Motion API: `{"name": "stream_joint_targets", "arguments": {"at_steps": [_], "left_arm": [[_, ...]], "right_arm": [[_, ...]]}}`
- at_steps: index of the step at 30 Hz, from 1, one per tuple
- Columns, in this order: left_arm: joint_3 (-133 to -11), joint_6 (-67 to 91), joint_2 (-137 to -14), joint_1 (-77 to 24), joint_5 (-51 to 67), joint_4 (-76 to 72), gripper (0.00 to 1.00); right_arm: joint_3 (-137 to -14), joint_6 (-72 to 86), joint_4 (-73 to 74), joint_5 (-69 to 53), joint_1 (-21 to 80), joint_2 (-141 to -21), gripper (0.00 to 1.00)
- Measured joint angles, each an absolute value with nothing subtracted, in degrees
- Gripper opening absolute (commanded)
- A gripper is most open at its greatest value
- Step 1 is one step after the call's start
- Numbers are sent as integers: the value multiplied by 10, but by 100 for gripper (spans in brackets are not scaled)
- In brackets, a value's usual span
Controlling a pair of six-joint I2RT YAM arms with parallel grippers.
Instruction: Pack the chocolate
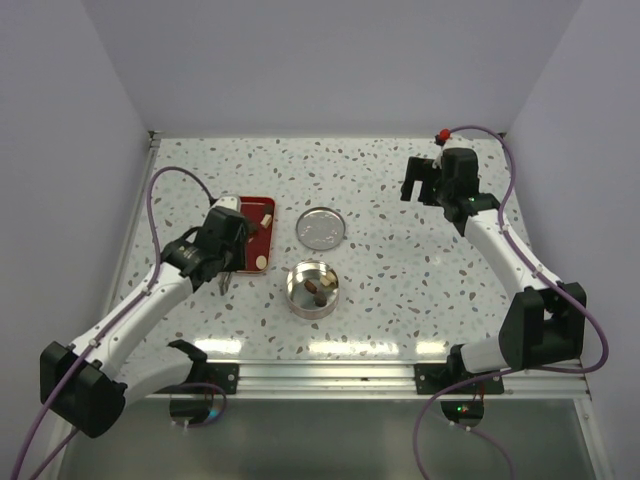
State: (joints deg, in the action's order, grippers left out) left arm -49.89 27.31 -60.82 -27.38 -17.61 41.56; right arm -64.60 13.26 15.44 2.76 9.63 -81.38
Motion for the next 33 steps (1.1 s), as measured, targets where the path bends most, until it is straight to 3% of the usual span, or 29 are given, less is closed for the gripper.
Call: {"name": "stream_joint_targets", "arguments": {"at_steps": [33], "left_arm": [[-479, 281, -700, -271, -211, 369, 44]], "right_arm": [[-646, 133, 148, 5, 96, -839, 99]]}}
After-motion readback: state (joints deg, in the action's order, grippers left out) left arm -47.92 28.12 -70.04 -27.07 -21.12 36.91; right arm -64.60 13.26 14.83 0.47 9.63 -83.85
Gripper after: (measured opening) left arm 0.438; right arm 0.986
